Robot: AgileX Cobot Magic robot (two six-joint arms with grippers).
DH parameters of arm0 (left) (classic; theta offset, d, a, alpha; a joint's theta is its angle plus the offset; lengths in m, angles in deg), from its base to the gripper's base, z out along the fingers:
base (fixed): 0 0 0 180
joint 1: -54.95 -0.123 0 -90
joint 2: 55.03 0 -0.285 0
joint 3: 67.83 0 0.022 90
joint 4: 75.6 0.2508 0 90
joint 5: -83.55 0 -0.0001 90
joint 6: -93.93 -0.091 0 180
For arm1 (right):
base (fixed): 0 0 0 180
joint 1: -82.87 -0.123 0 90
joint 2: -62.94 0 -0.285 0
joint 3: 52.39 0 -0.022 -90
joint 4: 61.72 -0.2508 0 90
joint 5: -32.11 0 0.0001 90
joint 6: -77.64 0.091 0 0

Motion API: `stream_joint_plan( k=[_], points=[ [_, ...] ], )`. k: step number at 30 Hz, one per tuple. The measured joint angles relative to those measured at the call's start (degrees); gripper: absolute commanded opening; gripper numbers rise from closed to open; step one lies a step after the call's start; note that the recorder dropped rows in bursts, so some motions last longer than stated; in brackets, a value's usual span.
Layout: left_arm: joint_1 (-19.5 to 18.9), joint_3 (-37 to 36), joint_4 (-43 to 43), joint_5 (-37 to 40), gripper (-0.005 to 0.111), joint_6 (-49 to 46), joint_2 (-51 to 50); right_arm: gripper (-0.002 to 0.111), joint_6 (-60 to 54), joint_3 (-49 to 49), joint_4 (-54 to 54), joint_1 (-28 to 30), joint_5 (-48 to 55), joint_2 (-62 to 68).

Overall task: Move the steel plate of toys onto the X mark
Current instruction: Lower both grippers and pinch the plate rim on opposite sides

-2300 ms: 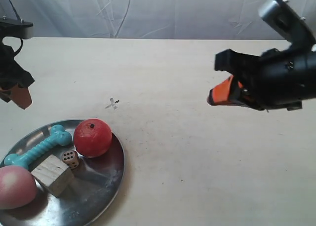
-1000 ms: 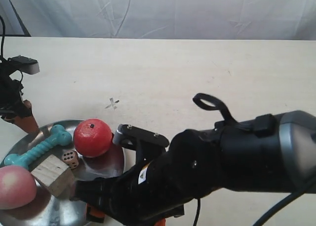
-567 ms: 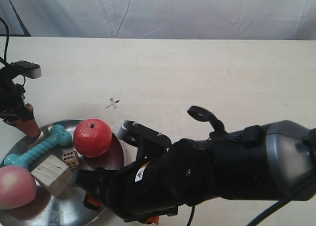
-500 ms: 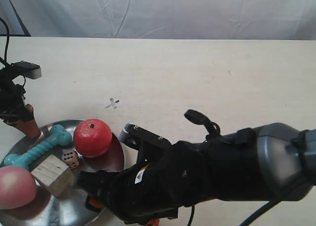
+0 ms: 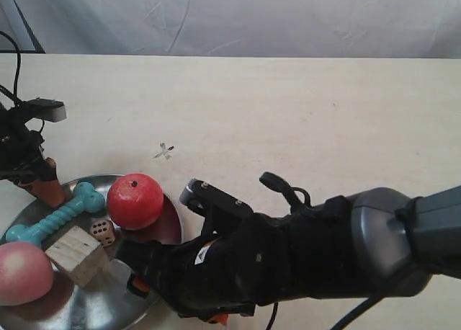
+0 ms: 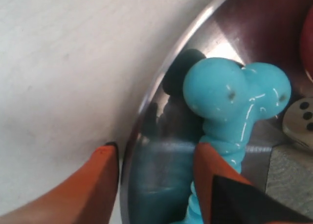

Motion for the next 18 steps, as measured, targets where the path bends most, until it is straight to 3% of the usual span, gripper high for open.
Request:
stream_joint_plan(
  k=[18],
  points=[
    [0.00,0.00,0.00,2.05,0.047,0.00,-0.03,0.063,0.21,-1.43,-5.00,-5.23,-3.86,3.86]
  ],
)
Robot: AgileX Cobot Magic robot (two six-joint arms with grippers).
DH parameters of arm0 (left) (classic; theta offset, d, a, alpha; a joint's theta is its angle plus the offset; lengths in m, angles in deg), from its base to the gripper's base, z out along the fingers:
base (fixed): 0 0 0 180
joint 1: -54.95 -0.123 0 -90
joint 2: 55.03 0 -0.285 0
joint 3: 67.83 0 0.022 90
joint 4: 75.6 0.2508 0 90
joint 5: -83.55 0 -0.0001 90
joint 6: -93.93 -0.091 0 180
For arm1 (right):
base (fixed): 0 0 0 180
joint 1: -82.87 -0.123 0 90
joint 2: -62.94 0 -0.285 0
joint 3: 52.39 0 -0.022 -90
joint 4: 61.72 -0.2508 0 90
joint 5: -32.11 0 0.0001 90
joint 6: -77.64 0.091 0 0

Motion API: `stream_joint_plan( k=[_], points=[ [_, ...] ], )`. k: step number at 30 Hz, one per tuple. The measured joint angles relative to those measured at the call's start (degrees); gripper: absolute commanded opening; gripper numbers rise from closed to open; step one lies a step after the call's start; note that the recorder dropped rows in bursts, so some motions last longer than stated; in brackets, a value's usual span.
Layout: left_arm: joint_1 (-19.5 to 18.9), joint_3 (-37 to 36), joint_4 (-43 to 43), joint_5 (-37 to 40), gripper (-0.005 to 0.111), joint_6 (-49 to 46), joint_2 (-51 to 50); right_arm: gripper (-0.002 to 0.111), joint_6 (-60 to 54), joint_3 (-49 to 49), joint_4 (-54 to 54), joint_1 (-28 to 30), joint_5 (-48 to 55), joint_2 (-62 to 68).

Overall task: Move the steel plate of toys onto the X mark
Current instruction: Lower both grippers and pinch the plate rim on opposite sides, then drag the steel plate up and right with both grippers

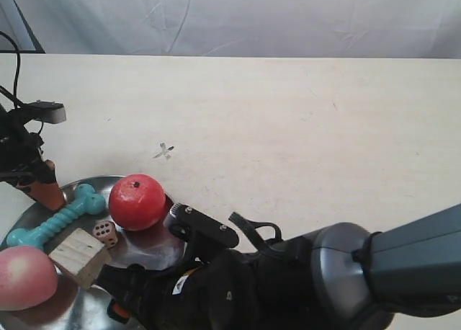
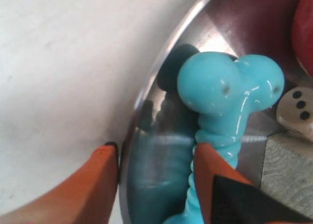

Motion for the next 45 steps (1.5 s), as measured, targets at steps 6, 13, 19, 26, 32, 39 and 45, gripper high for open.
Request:
stream_joint_plan(
  k=[6,13,19,26,32,39,45],
  points=[
    [0.00,0.00,0.00,0.35,0.047,0.00,0.00,0.063,0.00,0.00,-0.91,-0.10,-1.52,0.46],
    [-0.22,0.00,-0.11,1.54,0.047,0.00,0.00,0.063,0.62,-0.03,-1.41,-0.10,-4.55,1.15],
    [-0.22,0.00,-0.11,1.67,0.047,0.00,0.00,0.063,0.87,-0.03,-2.00,-0.33,-5.26,1.26],
    [-0.22,0.00,-0.11,1.67,0.046,2.65,0.00,0.058,1.01,-0.03,-2.50,-0.42,-5.73,1.26],
    [-0.22,0.00,1.18,-0.17,0.021,6.65,0.00,0.015,1.15,0.21,-3.15,-0.42,-5.50,1.87],
    [-0.60,0.11,3.22,-2.09,0.000,8.29,0.00,0.000,2.51,0.34,-5.75,-0.42,-5.18,2.14],
    [-0.82,0.11,2.49,-2.09,0.000,8.27,0.00,0.000,2.63,0.44,-6.58,-0.42,-5.41,2.14]
  ],
)
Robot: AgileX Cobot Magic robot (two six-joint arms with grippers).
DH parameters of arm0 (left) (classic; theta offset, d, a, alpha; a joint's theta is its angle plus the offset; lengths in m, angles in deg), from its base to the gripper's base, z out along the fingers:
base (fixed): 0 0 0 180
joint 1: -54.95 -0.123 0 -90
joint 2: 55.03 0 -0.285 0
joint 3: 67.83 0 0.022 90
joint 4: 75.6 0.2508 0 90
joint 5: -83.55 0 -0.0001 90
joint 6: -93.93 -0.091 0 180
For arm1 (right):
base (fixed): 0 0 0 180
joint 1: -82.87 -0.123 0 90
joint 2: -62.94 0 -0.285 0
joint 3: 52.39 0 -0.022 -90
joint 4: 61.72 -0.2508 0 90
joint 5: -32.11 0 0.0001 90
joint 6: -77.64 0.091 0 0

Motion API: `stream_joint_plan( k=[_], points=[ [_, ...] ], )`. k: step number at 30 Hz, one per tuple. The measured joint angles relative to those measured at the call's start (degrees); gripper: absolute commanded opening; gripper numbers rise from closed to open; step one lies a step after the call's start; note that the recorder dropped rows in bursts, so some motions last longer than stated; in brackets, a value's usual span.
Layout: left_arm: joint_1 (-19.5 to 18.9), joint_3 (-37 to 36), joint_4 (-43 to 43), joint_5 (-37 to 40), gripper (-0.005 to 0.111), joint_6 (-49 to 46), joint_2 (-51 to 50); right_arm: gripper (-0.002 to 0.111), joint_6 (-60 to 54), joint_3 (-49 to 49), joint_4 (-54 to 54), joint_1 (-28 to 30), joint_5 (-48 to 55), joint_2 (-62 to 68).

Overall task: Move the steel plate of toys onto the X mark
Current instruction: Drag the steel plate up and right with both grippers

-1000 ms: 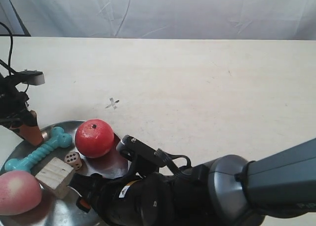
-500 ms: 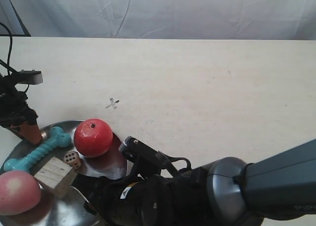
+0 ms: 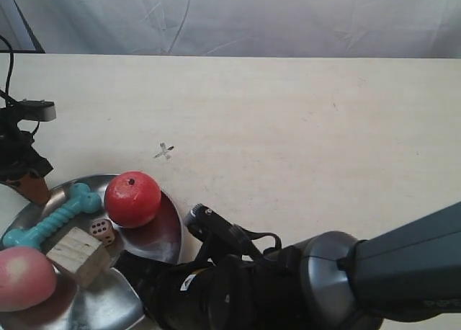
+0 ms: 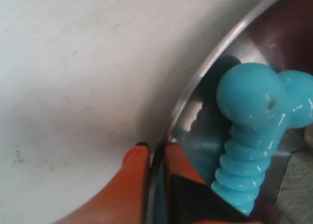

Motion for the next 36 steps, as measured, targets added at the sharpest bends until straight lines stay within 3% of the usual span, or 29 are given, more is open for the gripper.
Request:
stream_joint_plan(
  k=[17,36],
  points=[
    [3.76,0.48,2.58,-0.10,0.000,5.53,0.00,-0.001,1.51,0.27,-1.03,0.00,2.38,-0.46],
    [3.90,2.57,4.35,3.15,0.000,8.21,0.49,-0.001,1.27,0.54,-1.03,1.92,4.25,-2.45]
  ],
)
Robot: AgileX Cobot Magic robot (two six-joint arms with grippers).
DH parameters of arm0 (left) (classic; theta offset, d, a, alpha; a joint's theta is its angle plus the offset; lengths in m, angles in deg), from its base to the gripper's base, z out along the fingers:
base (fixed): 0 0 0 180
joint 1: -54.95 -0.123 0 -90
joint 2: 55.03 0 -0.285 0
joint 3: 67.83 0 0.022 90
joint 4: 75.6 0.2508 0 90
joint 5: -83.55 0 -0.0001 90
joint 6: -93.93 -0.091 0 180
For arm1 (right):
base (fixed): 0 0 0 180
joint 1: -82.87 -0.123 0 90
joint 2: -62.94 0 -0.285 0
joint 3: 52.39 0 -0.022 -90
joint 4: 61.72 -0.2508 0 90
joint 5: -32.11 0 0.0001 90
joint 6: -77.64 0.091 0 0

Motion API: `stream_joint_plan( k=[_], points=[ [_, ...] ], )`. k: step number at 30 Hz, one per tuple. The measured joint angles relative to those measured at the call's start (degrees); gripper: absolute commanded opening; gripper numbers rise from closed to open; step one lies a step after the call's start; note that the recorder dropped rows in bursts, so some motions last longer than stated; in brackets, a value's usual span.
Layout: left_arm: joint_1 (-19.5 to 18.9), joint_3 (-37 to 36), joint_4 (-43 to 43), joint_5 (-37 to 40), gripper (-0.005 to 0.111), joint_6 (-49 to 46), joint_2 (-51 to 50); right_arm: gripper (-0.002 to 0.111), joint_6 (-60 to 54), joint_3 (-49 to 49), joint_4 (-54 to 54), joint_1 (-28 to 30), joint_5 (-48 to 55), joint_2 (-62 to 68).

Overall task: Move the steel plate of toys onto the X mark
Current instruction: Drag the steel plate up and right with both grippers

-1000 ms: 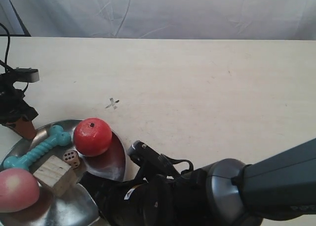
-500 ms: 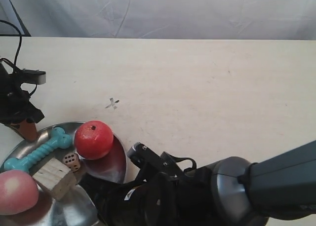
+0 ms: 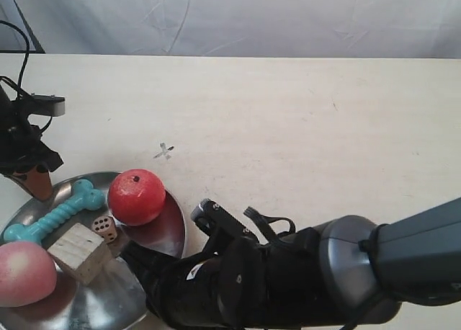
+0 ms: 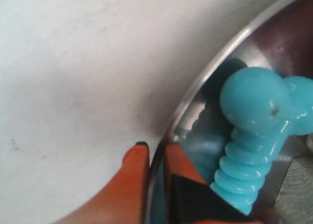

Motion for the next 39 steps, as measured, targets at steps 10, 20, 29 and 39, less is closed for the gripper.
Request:
stream_joint_plan(
  k=[10,20,29,39],
  points=[
    [0.00,1.29,0.00,0.83,0.000,0.54,0.22,-0.001,-0.21,0.00,0.75,1.02,0.12,-0.35],
    [0.00,3.34,0.10,1.48,0.000,1.54,0.22,-0.001,-0.33,0.00,1.16,2.13,-0.41,-2.20],
    [0.35,4.55,0.10,1.69,0.000,1.78,0.22,-0.001,-0.43,0.00,1.16,2.13,-1.81,-2.20],
    [3.34,8.54,2.16,1.69,0.000,4.37,0.22,-0.001,-0.68,0.00,1.27,5.16,-2.56,-2.20]
  ],
)
